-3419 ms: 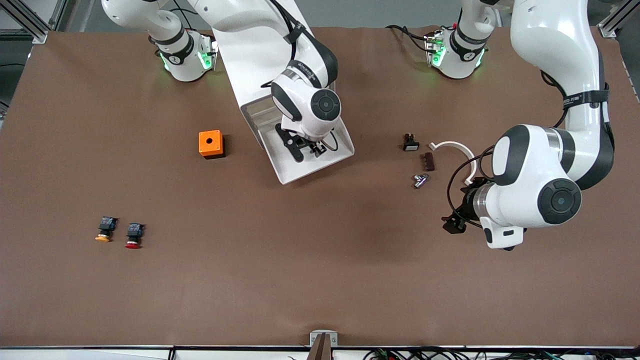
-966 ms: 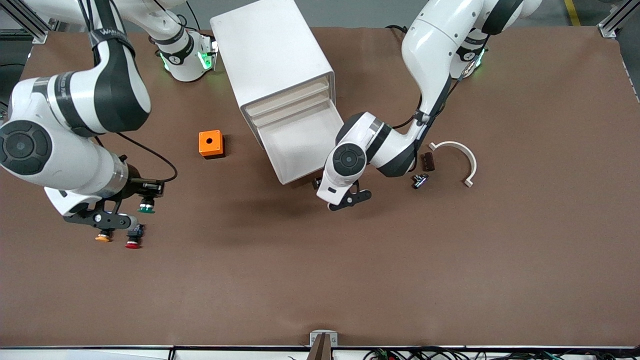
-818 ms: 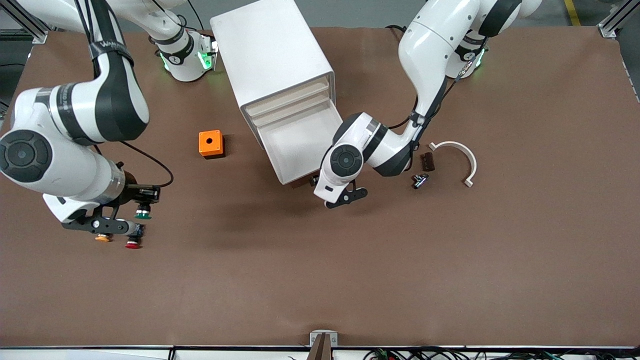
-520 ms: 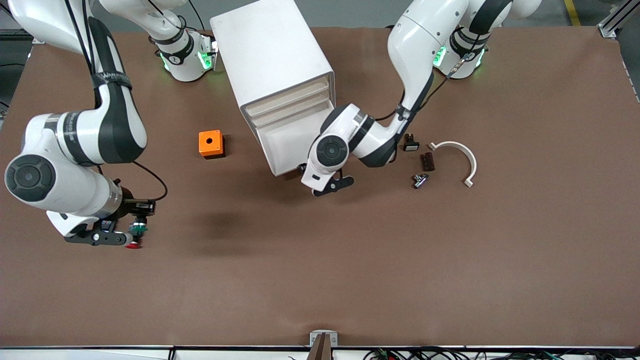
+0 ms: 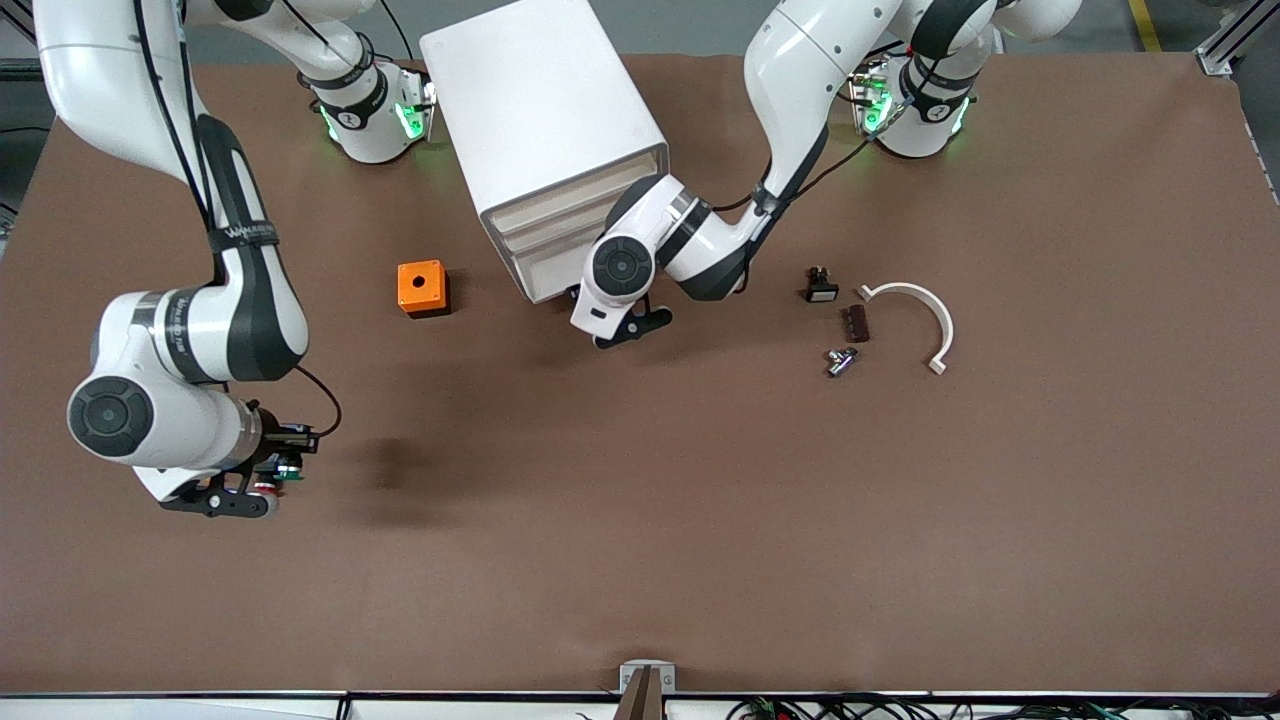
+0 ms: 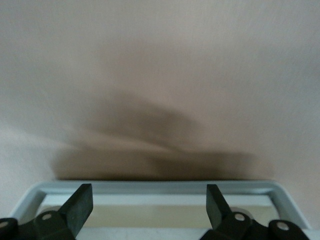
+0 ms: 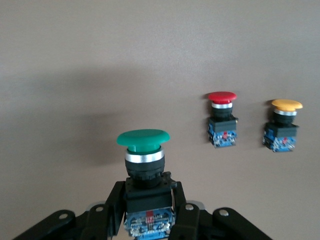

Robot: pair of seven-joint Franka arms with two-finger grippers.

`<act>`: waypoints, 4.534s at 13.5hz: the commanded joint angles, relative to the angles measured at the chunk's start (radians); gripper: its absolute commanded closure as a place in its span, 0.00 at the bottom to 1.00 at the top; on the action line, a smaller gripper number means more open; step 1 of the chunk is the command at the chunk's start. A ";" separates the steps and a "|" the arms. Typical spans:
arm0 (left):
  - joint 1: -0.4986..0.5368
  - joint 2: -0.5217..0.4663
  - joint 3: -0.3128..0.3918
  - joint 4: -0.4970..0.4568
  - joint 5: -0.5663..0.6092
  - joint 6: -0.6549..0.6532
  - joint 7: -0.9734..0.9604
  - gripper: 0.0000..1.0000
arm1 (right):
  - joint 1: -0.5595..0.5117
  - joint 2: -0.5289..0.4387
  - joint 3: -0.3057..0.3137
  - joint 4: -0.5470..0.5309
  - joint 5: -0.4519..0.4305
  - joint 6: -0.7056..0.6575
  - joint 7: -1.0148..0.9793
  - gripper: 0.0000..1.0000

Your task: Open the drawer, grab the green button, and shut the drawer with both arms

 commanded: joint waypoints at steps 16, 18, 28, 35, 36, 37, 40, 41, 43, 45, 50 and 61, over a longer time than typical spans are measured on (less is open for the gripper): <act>0.137 -0.057 0.069 0.002 0.148 0.001 -0.006 0.00 | -0.033 0.158 0.017 -0.023 -0.088 0.193 -0.011 0.85; 0.212 -0.094 0.069 0.010 0.286 0.001 0.054 0.00 | -0.035 0.169 0.017 -0.023 -0.090 0.204 -0.010 0.82; 0.501 -0.327 0.058 0.011 0.623 -0.189 0.318 0.00 | -0.036 0.172 0.017 -0.064 -0.088 0.236 -0.008 0.67; 0.697 -0.553 0.058 0.010 0.462 -0.364 0.706 0.00 | -0.038 0.142 0.019 -0.062 -0.087 0.200 -0.008 0.00; 0.723 -0.574 0.058 0.007 0.434 -0.402 0.775 0.00 | -0.038 0.113 0.020 -0.061 -0.084 0.160 -0.008 0.00; 0.741 -0.590 0.061 0.007 0.428 -0.424 0.824 0.00 | -0.038 0.076 0.025 -0.059 -0.079 0.115 -0.008 0.00; 0.772 -0.671 0.060 -0.024 0.406 -0.429 0.893 0.00 | -0.022 -0.029 0.036 -0.059 -0.075 0.025 -0.007 0.00; 0.777 -0.726 0.061 -0.065 0.402 -0.429 0.927 0.00 | -0.024 -0.056 0.046 -0.059 -0.075 0.003 -0.008 0.00; 0.778 -0.784 0.066 -0.123 0.391 -0.445 0.947 0.00 | -0.032 -0.119 0.069 -0.061 -0.053 -0.052 -0.019 0.00; 0.780 -0.859 0.066 -0.201 0.391 -0.446 0.952 0.00 | -0.044 -0.193 0.068 -0.061 0.025 -0.115 -0.136 0.00; 0.800 -0.953 0.055 -0.288 0.383 -0.449 1.001 0.00 | -0.117 -0.296 0.057 -0.058 0.129 -0.178 -0.326 0.00; 0.798 -0.998 0.026 -0.297 0.383 -0.502 0.999 0.00 | -0.134 -0.362 0.057 0.132 0.074 -0.443 -0.244 0.00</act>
